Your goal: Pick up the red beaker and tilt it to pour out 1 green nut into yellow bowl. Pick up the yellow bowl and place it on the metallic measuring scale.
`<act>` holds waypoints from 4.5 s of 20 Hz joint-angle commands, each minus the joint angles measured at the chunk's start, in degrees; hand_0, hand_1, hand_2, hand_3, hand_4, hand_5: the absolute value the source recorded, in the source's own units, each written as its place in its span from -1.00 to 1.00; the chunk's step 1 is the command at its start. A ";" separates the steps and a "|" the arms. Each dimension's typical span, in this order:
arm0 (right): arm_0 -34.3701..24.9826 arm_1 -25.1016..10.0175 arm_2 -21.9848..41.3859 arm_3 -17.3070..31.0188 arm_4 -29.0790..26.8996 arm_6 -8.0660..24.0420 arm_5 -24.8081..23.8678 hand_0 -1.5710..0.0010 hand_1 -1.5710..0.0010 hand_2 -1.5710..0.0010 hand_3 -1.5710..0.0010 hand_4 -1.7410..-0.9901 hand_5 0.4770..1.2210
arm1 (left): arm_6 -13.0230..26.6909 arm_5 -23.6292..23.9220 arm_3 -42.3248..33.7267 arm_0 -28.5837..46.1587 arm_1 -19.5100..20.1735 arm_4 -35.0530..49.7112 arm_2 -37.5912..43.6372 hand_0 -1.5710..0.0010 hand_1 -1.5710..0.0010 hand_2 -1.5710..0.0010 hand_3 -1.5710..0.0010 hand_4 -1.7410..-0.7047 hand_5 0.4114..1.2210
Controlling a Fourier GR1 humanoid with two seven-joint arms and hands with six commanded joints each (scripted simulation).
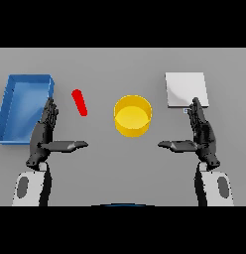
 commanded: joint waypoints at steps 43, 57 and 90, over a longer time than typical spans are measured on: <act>5.06 -4.19 5.37 -6.71 12.20 -4.76 -2.69 1.00 1.00 1.00 1.00 0.26 -0.56 | -5.87 1.51 34.72 -27.12 3.13 -10.23 1.53 1.00 1.00 1.00 1.00 -0.14 -0.32; 6.24 -4.11 5.64 -6.96 13.39 -5.20 -3.51 1.00 1.00 1.00 1.00 0.31 -0.55 | -10.73 4.43 43.24 -32.93 1.32 -9.84 3.83 -0.53 -0.55 -0.56 -0.39 -0.67 0.72; 6.52 -3.83 7.10 -8.83 14.82 -3.31 -3.20 1.00 1.00 1.00 1.00 0.25 -0.40 | 14.19 0.31 31.32 -45.24 14.95 -40.04 -30.32 -1.00 -1.00 -1.00 -1.00 -1.00 0.88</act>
